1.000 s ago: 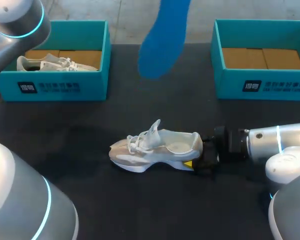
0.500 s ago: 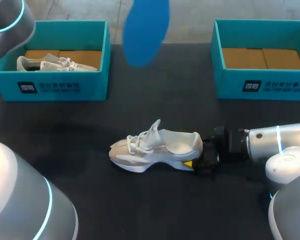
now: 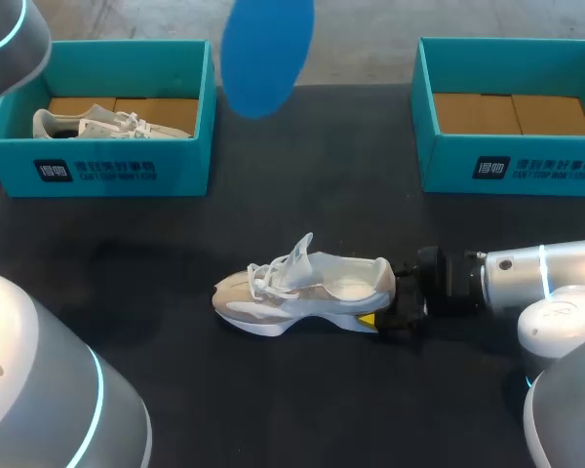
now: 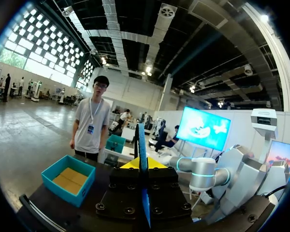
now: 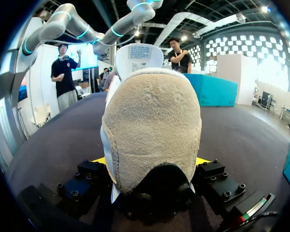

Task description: Take the shoe out of the shoebox, open the shoe tongue, remove and reinsert the insole, then place the shoe into the shoebox

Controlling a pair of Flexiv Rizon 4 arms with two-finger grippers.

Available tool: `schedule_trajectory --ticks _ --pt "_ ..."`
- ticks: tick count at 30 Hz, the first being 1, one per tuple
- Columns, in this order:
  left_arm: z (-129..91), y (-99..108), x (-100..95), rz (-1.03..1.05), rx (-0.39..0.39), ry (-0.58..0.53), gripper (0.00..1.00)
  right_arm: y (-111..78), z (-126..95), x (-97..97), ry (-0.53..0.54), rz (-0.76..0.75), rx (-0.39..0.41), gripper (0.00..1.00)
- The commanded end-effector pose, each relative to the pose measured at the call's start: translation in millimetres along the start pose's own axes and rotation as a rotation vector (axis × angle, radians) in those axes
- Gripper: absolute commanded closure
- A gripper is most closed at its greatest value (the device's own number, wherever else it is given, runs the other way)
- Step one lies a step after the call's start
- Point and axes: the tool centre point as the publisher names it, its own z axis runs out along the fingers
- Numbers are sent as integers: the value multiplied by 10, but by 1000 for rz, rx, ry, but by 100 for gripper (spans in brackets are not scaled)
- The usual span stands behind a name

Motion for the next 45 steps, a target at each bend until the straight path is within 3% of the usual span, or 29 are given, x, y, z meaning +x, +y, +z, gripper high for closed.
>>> schedule_trajectory --ticks 1,3,11,17,22,27,45 --pt "2 -2 -2 0 -1 1 100 4 3 9 -1 0 4 100" --pt "2 -2 -2 0 -1 1 100 4 3 9 -1 0 4 100" --pt "-93 -559 -51 -111 128 66 100 4 3 9 -1 0 4 100" --pt "-62 -721 34 -121 98 18 100 4 3 9 -1 0 4 100" --pt "-12 -750 96 -171 53 27 100 4 3 9 -1 0 4 100" --pt "19 -643 98 -191 33 18 100 4 3 9 -1 0 4 100" --pt "123 -564 76 -263 36 11 100 4 3 9 -1 0 4 100"
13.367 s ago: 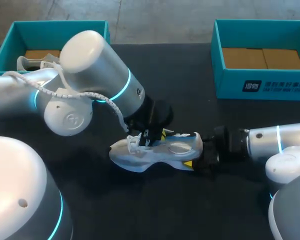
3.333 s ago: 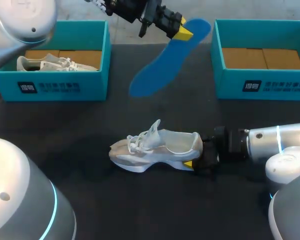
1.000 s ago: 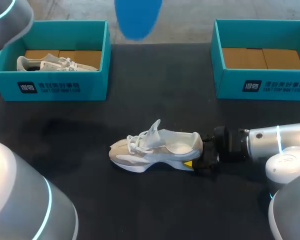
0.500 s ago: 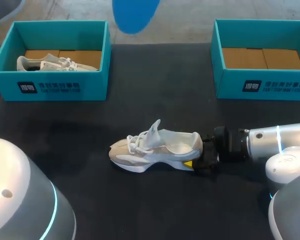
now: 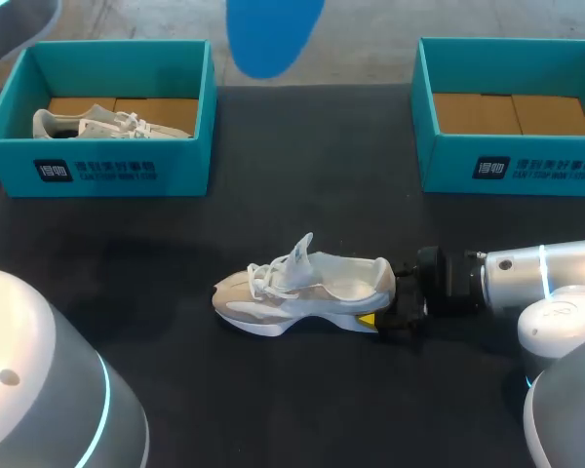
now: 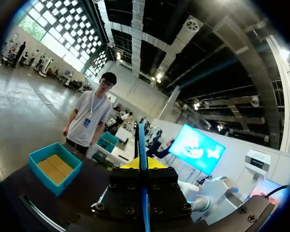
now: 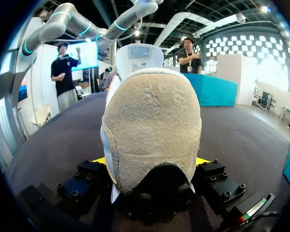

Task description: Take the shoe out of the shoebox, open the shoe tongue, remove and reinsert the insole, then place the shoe into the shoebox

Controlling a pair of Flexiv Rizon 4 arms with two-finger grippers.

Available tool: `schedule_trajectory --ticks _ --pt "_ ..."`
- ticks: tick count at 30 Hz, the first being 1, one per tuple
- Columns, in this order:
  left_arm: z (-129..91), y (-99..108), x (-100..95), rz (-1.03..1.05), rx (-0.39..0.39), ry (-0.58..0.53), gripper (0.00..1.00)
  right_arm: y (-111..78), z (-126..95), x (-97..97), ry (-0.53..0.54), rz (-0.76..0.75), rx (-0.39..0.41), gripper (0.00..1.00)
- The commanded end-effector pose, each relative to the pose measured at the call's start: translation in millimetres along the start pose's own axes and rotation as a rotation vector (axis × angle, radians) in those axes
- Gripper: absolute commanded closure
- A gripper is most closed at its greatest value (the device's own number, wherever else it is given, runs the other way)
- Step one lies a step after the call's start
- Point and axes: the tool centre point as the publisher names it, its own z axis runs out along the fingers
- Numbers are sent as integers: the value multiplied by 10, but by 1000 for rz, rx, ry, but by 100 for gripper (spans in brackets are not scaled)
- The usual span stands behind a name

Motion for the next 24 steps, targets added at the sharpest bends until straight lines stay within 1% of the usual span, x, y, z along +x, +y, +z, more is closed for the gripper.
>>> schedule_trajectory --ticks 1,8,9,10,11,19,24 --pt "7 -12 -2 -1 -3 -1 100 4 2 8 -1 0 4 100" --pt "7 -12 -2 -1 -3 -1 100 0 -24 2 -8 5 1 100" --pt "7 -12 -2 -1 -3 -1 100 0 -27 3 -8 6 2 92" --pt "7 -12 -2 -1 -3 -1 100 0 -30 4 -7 8 7 34" --pt "7 -12 -2 -1 -3 -1 100 0 -34 7 -7 8 8 0" --pt "7 -12 -2 -1 -3 -1 100 19 -146 44 -22 6 30 0" --pt "7 -12 -2 -1 -3 -1 100 10 -279 65 -31 6 80 0"
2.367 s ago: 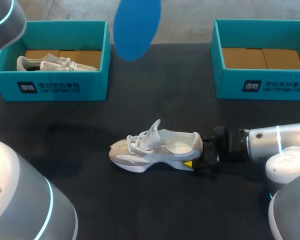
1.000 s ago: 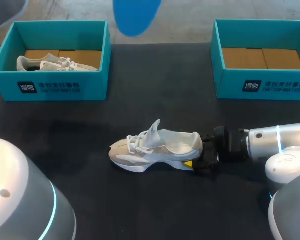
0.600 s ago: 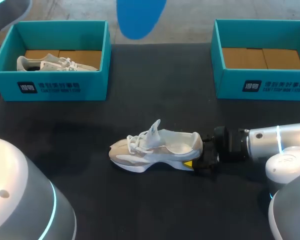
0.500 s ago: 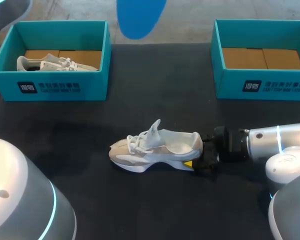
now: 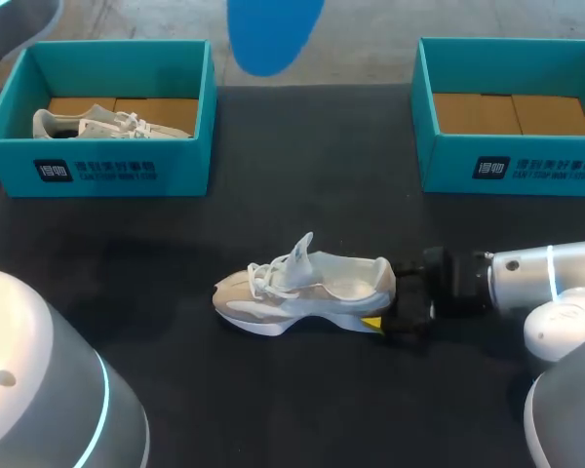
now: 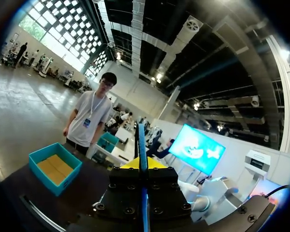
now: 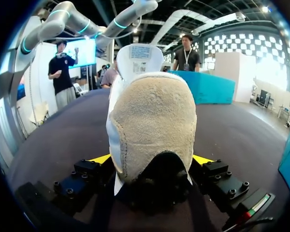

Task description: Take the shoe out of the shoebox, open the shoe tongue, remove and reinsert the insole, then place the shoe into the shoebox

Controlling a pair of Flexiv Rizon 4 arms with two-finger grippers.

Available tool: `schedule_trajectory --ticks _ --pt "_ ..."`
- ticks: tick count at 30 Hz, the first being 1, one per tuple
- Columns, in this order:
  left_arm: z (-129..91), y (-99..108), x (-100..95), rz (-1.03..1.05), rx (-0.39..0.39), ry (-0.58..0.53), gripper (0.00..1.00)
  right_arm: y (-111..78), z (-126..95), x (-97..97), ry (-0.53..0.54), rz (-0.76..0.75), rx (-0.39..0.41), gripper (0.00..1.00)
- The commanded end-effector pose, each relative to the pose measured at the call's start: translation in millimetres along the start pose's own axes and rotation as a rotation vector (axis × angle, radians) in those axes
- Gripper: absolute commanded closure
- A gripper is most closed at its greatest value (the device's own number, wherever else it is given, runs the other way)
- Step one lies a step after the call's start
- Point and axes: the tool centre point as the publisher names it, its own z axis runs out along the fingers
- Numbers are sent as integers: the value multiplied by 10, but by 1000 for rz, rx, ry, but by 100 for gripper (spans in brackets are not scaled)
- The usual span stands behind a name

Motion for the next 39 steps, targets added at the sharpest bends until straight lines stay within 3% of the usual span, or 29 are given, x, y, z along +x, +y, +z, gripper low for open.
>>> schedule_trajectory --ticks 1,13,26,33,39 --pt "1 -3 0 0 -2 -2 100 47 -172 58 -7 3 49 0" --pt "1 -3 0 0 -2 -2 100 60 -564 50 6 22 241 0" --pt "1 -3 0 0 -2 -2 100 274 -951 -13 -8 -19 512 0" --pt "1 -3 0 0 -2 -2 100 438 -1017 -21 -14 -35 719 0" --pt "1 -3 0 0 -2 -2 100 585 -996 -13 1 -45 844 0"
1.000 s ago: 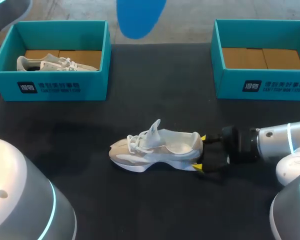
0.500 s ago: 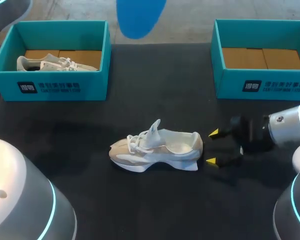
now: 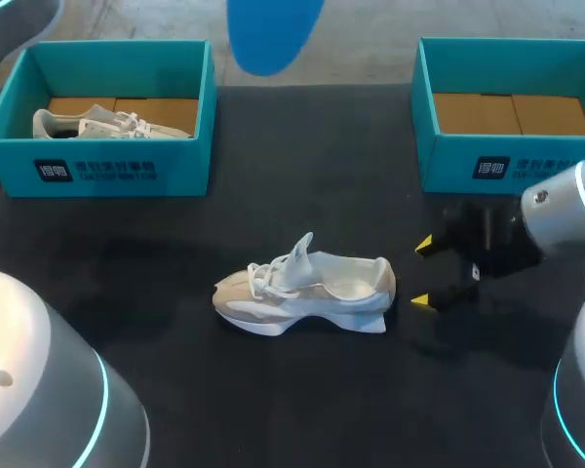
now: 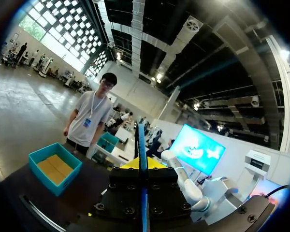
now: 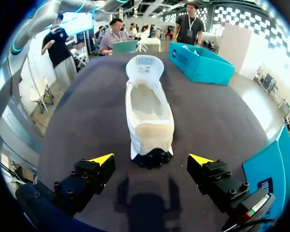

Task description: Take the shoe out of the shoebox, open the shoe tongue, remove and reinsert the insole, then place the shoe into the shoebox

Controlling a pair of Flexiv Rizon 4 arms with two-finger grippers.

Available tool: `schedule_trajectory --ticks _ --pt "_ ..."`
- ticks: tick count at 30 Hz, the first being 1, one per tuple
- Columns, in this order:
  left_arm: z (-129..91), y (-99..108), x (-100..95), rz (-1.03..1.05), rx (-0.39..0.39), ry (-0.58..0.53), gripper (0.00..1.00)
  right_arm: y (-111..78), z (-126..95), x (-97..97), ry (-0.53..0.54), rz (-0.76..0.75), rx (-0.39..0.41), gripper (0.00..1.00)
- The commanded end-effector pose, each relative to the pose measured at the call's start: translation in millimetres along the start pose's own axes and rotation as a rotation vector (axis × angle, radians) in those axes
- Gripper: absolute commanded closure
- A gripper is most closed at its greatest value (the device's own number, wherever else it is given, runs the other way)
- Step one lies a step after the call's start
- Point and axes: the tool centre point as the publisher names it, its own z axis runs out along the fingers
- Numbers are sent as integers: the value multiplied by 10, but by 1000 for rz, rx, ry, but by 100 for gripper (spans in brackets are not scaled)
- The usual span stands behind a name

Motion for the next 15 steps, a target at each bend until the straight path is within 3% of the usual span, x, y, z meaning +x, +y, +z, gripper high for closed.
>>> schedule_trajectory --ticks 1,15 --pt "2 -7 -3 0 -3 -1 100 140 -44 -9 8 -5 425 0" --pt "2 -7 -3 0 -3 -1 100 342 52 -11 12 -15 659 0"
